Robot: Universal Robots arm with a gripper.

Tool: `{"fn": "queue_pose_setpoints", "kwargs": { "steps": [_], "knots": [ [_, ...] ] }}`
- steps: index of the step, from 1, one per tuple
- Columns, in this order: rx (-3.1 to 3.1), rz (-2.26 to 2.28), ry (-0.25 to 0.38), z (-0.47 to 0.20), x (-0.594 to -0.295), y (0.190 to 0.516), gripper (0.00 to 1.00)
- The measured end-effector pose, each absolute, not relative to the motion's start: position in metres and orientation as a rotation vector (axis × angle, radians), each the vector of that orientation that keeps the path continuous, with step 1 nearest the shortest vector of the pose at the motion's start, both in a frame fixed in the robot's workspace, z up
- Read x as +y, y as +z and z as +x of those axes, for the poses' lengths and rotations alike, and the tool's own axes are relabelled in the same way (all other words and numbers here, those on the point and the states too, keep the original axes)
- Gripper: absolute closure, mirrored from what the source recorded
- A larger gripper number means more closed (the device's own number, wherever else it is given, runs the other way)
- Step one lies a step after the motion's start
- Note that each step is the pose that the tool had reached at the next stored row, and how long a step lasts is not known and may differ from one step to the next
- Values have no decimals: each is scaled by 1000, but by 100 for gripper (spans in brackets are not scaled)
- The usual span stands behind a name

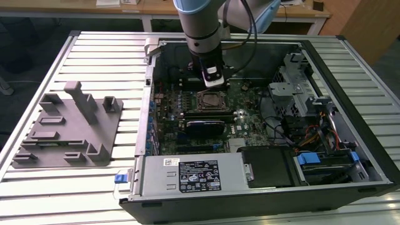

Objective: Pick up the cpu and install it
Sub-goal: 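Install the first cpu locking lever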

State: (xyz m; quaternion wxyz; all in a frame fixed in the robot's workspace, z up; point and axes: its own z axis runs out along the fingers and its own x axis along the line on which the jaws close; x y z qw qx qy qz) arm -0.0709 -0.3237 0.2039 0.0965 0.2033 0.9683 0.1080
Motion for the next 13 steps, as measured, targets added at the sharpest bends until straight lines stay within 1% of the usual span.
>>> {"fn": "queue_pose_setpoints", "kwargs": {
  "steps": [13],
  "knots": [
    [2866,608,319,-73,-321,201,89]
  ]
}}
